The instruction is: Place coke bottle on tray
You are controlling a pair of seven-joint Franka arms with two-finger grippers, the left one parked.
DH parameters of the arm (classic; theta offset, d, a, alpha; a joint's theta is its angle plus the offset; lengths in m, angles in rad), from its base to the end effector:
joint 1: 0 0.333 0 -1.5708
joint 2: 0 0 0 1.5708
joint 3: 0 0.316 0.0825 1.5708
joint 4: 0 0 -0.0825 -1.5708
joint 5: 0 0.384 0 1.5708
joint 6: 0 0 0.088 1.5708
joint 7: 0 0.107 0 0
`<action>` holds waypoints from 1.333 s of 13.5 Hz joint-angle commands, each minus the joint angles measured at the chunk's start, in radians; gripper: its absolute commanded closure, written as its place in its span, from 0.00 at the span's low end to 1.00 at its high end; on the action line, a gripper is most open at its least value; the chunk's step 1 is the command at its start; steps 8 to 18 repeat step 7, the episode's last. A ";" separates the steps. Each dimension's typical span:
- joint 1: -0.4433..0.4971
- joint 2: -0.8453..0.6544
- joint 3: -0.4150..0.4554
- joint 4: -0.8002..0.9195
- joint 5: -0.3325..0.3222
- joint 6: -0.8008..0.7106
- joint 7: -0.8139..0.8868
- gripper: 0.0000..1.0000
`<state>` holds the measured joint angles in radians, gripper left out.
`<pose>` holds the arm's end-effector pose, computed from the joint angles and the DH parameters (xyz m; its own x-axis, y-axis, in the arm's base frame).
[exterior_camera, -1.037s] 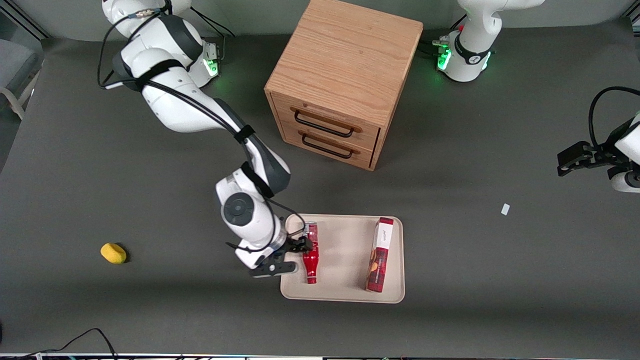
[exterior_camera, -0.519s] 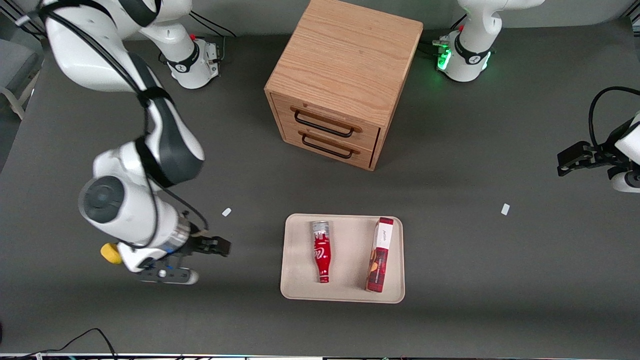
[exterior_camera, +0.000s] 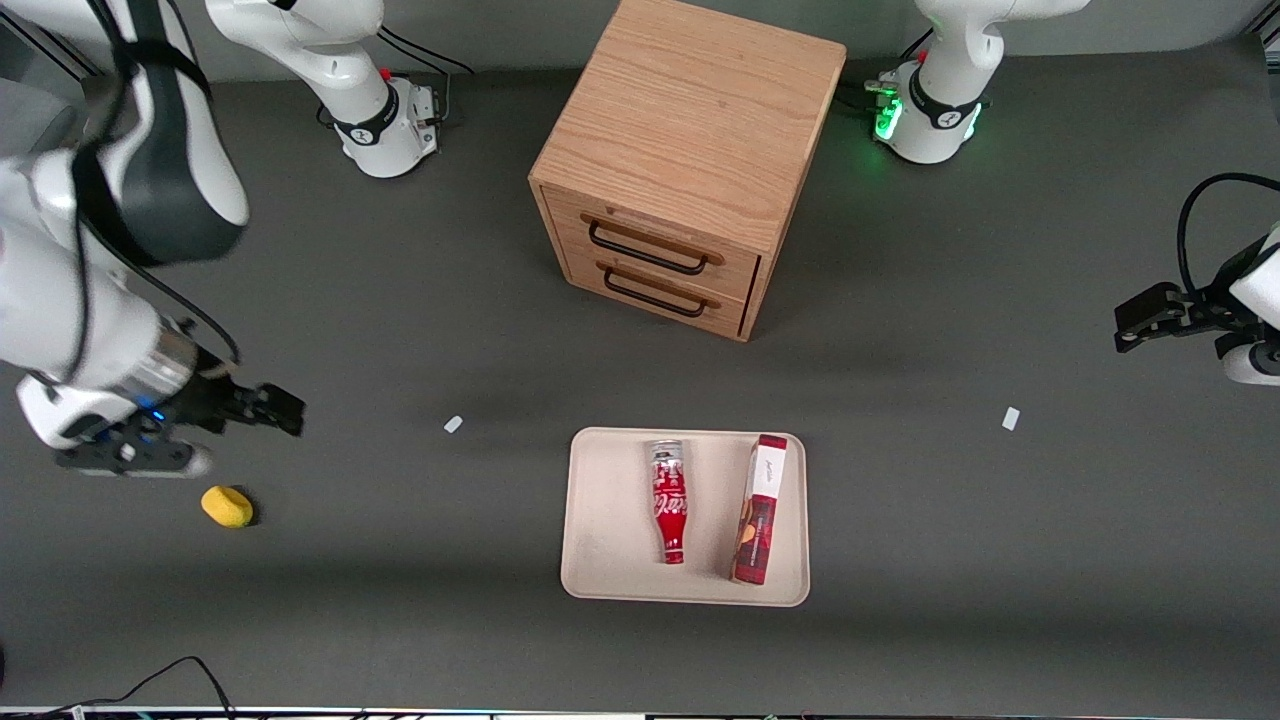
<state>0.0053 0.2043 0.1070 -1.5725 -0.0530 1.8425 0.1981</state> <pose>0.6294 0.0611 0.5276 0.9946 -0.0754 0.0714 -0.0767 -0.9969 0.0165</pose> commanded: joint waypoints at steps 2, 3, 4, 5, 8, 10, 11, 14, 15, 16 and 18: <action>0.004 -0.134 -0.059 -0.098 0.057 -0.055 -0.043 0.00; 0.004 -0.141 -0.061 -0.100 0.076 -0.060 -0.043 0.00; 0.005 -0.141 -0.061 -0.095 0.081 -0.060 -0.042 0.00; 0.007 -0.138 -0.061 -0.089 0.090 -0.058 -0.039 0.00; 0.011 -0.132 -0.067 -0.071 0.101 -0.060 -0.026 0.00; 0.011 -0.132 -0.067 -0.071 0.101 -0.060 -0.026 0.00; 0.011 -0.132 -0.067 -0.071 0.101 -0.060 -0.026 0.00; 0.011 -0.132 -0.067 -0.071 0.101 -0.060 -0.026 0.00; 0.011 -0.132 -0.067 -0.071 0.101 -0.060 -0.026 0.00; 0.011 -0.132 -0.067 -0.071 0.101 -0.060 -0.026 0.00; 0.011 -0.132 -0.067 -0.071 0.101 -0.060 -0.026 0.00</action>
